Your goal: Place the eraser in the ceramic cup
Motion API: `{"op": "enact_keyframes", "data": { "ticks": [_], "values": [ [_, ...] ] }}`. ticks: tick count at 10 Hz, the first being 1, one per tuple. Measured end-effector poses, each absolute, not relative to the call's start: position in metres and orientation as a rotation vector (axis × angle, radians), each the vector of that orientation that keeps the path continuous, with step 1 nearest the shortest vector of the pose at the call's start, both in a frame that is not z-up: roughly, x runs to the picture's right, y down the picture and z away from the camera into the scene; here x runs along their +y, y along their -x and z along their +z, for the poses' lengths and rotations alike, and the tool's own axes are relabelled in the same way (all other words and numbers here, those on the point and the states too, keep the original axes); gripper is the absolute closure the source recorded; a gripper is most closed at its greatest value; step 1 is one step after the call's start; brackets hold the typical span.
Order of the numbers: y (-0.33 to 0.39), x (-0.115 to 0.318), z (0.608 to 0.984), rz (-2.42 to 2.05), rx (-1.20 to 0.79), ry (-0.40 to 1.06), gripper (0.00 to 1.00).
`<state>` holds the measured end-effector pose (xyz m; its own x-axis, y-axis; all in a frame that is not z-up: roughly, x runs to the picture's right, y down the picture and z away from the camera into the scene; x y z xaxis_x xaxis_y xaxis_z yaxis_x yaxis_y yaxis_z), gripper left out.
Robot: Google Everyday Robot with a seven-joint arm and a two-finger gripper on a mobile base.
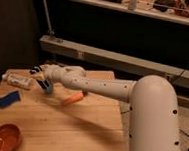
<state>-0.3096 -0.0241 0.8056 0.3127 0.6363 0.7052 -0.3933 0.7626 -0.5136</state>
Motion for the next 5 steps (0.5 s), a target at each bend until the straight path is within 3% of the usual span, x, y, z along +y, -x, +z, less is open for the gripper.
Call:
{"op": "enact_keyframes", "data": {
  "ticks": [5],
  "values": [
    [0.3017,-0.0186,0.8168,0.73,-1.089,0.247,0.9]
  ]
}}
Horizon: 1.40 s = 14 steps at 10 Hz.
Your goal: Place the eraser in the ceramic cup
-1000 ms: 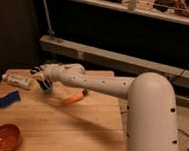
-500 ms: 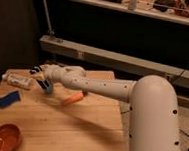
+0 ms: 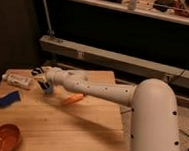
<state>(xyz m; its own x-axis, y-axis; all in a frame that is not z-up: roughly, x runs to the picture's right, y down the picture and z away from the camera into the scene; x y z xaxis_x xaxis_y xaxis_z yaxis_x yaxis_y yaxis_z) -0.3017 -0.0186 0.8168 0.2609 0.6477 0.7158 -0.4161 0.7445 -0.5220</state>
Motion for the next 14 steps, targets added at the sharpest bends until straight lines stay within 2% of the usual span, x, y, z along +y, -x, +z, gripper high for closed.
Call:
{"op": "enact_keyframes", "data": {
  "ticks": [14],
  "values": [
    [0.3,0.003,0.82,0.731,-1.119,0.251,0.9]
  ]
}}
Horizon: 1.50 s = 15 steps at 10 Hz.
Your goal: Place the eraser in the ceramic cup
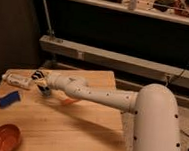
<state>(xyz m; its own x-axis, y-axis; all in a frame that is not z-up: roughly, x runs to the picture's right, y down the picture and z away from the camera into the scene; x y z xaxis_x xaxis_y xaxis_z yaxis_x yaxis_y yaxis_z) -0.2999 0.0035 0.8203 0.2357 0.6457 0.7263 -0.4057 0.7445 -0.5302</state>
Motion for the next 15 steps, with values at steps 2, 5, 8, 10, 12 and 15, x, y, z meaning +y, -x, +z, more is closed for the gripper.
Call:
{"op": "enact_keyframes", "data": {
  "ticks": [2,5,8,10,12,15],
  "values": [
    [0.296,0.003,0.822,0.739,-1.113,0.253,0.9],
    [0.295,0.005,0.822,0.746,-1.114,0.258,0.9],
    [0.294,0.008,0.823,0.75,-1.114,0.261,0.76],
    [0.291,0.01,0.825,0.757,-1.114,0.264,0.55],
    [0.29,0.013,0.825,0.762,-1.124,0.261,0.36],
    [0.29,0.016,0.825,0.759,-1.131,0.255,0.34]
  ]
}}
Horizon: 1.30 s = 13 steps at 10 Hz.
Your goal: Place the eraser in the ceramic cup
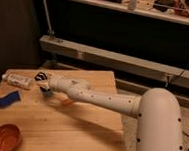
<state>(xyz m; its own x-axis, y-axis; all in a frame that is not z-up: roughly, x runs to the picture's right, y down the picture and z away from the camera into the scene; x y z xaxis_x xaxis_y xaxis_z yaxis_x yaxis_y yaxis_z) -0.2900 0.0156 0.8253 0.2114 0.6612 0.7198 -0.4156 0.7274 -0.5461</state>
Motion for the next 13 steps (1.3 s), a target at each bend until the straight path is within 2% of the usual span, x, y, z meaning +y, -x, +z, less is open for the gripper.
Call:
{"op": "enact_keyframes", "data": {
  "ticks": [5,8,10,13],
  "values": [
    [0.278,0.015,0.825,0.755,-1.121,0.244,0.34],
    [0.27,0.007,0.813,0.738,-1.11,0.236,0.34],
    [0.257,0.0,0.802,0.716,-1.071,0.239,0.34],
    [0.209,-0.01,0.797,0.673,-0.905,0.25,0.34]
  ]
}}
